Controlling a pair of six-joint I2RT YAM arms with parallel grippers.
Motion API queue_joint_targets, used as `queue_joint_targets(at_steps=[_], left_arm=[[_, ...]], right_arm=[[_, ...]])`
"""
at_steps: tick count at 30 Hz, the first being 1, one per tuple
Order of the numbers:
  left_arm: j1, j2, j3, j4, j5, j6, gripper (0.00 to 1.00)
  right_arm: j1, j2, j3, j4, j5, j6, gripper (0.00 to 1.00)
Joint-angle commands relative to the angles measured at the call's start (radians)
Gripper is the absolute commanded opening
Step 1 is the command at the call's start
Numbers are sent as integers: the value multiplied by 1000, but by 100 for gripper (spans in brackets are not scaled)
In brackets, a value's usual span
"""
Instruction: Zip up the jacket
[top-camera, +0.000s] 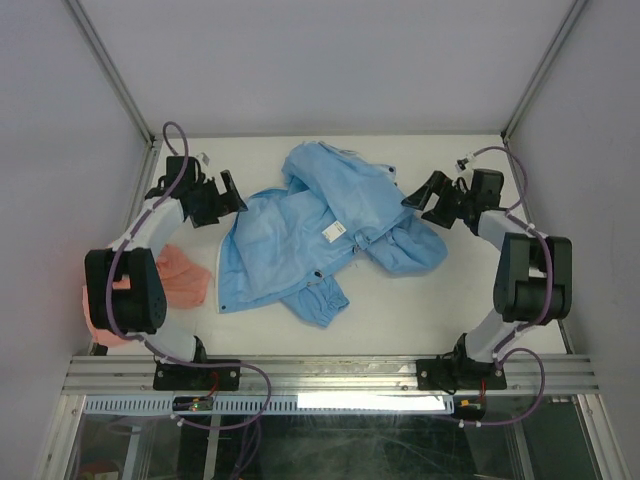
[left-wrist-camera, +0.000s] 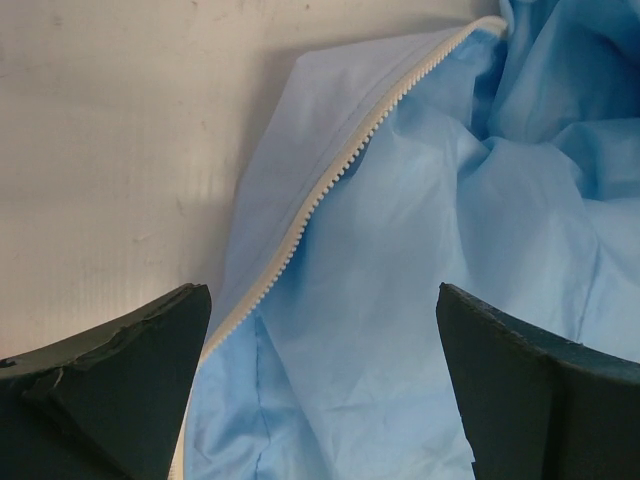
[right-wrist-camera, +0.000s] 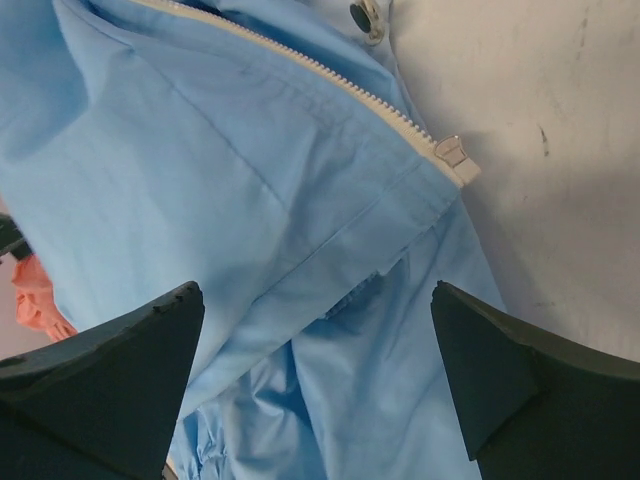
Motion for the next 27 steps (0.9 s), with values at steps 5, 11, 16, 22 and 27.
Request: queue_joint_targets(at_steps=[5,11,16,22,27], left_arm=[[17,306,242,-100,278,206,98],[18,483,335,-142,366,217,77],[17,473,426,-168,310,196,20],[17,454,718,-270,100,155,0],[17,475,1101,-422,-34,141,0]], right_arm=[[17,243,119,238,-207,65,99],[92,328,174,288,-244,83,99],[96,354,273,234,-288,101,62],[93,323,540,-47,-197,-33,0],[62,293,876,-312,45,-164,0]])
